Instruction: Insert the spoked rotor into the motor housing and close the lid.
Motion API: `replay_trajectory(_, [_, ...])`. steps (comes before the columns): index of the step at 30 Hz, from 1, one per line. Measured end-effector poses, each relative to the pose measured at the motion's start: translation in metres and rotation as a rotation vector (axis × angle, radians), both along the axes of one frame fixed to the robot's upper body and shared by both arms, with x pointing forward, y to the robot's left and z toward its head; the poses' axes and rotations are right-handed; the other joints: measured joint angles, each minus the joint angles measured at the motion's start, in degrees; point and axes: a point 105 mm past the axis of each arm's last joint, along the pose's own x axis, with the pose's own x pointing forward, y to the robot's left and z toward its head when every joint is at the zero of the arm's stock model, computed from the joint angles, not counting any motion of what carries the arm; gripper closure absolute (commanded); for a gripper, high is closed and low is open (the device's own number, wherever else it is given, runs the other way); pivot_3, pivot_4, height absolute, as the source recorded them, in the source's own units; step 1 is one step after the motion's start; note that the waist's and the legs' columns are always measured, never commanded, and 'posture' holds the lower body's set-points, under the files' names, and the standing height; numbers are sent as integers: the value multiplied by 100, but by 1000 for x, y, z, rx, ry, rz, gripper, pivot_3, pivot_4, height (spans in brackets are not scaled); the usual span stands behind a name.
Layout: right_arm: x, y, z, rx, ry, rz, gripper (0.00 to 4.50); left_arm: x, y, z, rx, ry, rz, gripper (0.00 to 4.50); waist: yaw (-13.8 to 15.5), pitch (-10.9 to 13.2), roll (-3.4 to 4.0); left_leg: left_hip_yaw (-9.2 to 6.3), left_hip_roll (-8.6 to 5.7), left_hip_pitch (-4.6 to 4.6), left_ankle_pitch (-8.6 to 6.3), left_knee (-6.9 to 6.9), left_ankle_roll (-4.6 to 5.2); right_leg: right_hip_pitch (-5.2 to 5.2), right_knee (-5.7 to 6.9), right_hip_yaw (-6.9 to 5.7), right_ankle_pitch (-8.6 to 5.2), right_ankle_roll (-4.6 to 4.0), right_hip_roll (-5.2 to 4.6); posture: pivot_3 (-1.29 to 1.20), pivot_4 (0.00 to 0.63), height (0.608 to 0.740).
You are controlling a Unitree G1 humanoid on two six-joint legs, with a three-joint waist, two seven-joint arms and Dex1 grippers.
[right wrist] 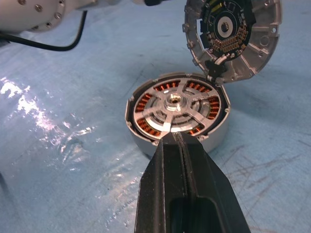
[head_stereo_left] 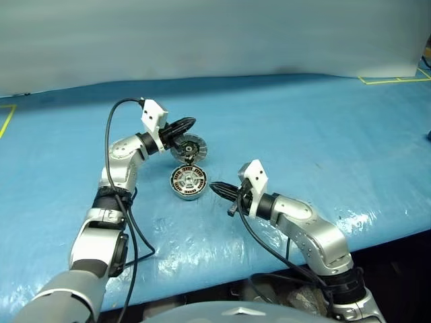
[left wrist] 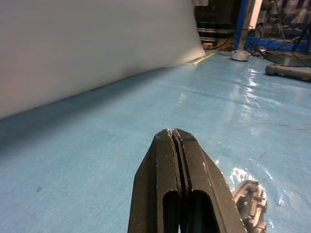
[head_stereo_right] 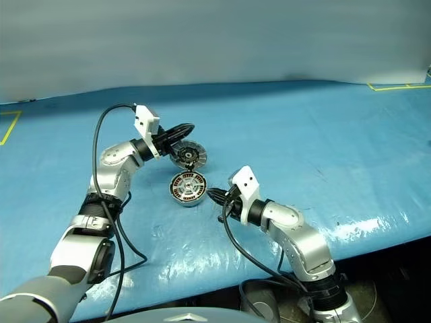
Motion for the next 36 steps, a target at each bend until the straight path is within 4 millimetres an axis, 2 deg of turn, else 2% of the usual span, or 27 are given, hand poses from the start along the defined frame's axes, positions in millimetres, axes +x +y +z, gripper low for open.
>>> replay_trajectory(4, [1, -3, -2, -18, -3, -16, 4500, -20, -12, -7, 128, -43, -147, 4457, 1, 0, 0, 2, -1, 3, -9, 6, 16, 3, 1, 8, 0, 1, -1, 0, 150, 740])
replay_trajectory(10, [0, -8, -7, -51, 2, -37, 4500, -29, -6, -18, 203, -36, -189, 4457, -2, 0, 0, -2, 2, 5, -10, 7, 20, 0, 10, 6, 0, 0, 1, 0, 150, 740])
replay_trajectory(22, [3, -6, -3, -64, -21, -22, 4500, -61, 13, -58, 514, -40, -303, 4457, 9, 2, 3, 2, 2, 2, -14, 7, 25, -2, 5, 7, 0, 0, 0, 0, 150, 740])
replay_trajectory(30, [5, -4, 0, -49, -26, -18, 4500, -70, 15, -59, 581, -103, -331, 4457, 10, 1, 3, 2, 2, 4, -13, 8, 25, -1, 9, 8, 0, -1, 0, 0, 150, 740])
replay_trajectory(33, [6, 0, 4, -15, -29, -10, 4500, -80, 5, -56, 491, -85, -334, 4457, 5, 3, 4, 3, 4, 1, -14, 8, 25, -3, 7, 9, 1, 1, -1, 0, 150, 740])
replay_trajectory(36, [10, 3, 14, 25, -56, -13, 4500, -85, -8, -27, 292, -118, -297, 4457, 9, 8, 0, 0, 12, -5, -13, 14, 25, -5, 8, 9, 4, 5, -2, 0, 150, 740])
